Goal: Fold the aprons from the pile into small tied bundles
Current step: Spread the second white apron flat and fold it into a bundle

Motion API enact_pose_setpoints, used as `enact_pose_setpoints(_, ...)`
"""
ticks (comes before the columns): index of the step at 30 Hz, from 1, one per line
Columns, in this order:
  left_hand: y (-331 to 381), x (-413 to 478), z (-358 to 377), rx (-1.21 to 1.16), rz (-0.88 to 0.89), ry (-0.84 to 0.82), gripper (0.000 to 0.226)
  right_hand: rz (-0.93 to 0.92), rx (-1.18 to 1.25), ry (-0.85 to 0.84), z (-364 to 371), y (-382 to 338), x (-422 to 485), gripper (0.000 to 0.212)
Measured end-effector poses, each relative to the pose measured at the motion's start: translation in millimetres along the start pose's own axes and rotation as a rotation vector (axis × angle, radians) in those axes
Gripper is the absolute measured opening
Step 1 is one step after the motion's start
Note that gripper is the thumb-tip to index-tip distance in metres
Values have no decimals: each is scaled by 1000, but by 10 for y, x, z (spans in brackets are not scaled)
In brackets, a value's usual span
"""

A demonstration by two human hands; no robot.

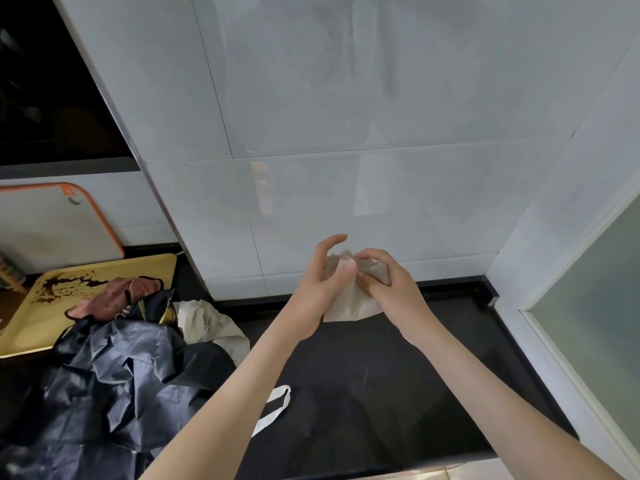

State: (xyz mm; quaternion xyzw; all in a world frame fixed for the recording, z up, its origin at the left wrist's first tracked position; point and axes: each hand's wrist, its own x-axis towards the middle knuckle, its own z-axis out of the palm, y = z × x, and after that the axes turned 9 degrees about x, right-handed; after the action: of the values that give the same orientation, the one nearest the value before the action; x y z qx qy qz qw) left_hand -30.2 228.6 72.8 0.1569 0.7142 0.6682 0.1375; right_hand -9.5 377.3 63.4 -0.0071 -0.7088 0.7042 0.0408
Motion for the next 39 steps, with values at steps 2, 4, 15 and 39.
enact_pose_setpoints(2,8,4,53,168,57,5,33,2,-25,-16,-10,-22,1,26)
enact_pose_setpoints(4,7,26,100,299,82,109,16,-15,-53,-18,-8,-38,5,24)
enact_pose_setpoints(15,15,27,90,266,-31,249,18,93,72,-174,-199,-47,8,23)
enact_pose_setpoints(39,-67,35,205,297,-44,366,18,-176,-145,222,-32,73,-9,26)
